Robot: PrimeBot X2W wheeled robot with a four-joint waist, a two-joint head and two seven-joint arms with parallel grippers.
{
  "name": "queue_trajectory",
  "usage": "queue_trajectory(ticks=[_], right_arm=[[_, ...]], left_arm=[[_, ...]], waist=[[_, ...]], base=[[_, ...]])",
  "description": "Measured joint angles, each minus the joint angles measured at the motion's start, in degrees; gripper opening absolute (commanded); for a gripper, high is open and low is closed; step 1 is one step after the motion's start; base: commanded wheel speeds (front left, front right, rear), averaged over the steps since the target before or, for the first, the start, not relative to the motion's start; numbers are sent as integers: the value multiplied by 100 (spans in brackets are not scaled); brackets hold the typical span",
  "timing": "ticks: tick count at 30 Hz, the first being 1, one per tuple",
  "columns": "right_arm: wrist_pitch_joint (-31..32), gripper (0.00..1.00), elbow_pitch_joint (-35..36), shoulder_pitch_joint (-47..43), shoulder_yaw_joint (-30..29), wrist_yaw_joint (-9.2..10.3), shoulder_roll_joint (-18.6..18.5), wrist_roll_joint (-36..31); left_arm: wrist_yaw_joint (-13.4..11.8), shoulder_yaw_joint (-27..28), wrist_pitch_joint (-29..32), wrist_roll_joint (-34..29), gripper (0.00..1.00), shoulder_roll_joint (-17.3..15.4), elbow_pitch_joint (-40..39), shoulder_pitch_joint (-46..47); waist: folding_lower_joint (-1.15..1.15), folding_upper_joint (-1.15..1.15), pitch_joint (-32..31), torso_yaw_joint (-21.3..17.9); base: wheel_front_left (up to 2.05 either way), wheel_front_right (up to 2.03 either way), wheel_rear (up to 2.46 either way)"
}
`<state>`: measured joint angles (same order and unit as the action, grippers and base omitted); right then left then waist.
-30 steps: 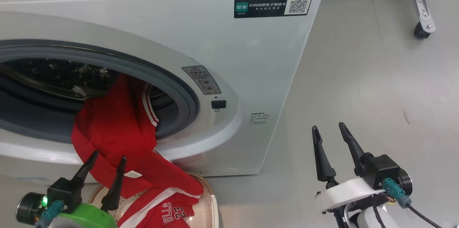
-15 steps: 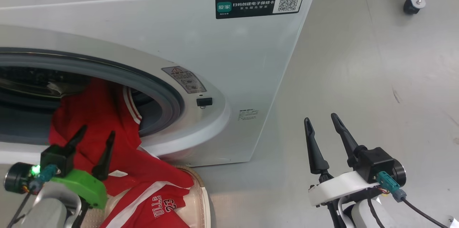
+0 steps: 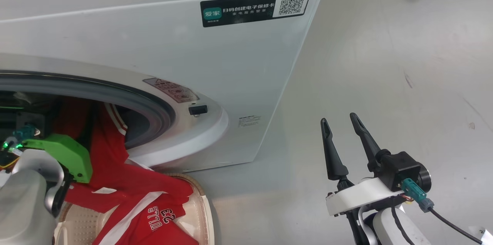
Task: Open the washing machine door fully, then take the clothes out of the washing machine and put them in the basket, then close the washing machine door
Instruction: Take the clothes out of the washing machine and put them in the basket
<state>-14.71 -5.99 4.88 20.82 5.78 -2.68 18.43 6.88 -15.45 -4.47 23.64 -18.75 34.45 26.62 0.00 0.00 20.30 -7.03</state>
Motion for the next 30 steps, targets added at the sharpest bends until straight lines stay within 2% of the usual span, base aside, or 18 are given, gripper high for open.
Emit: queue_trajectory(ticks=[8, 13, 30], right_arm=[[0, 100, 3, 87, 49, 42, -2, 20], [0, 100, 11, 90, 35, 49, -3, 20], [0, 100, 8, 140, 191, 92, -3, 21]], left_arm=[[0, 14, 201, -2, 100, -69, 457, 358], [2, 19, 392, 87, 100, 44, 760, 587], [3, -94, 797, 96, 100, 87, 1618, 1162]], waist=[[0, 0, 135, -167], [0, 0, 174, -216], [0, 0, 281, -303]], base=[[0, 0, 0], [0, 0, 0], [0, 0, 0]])
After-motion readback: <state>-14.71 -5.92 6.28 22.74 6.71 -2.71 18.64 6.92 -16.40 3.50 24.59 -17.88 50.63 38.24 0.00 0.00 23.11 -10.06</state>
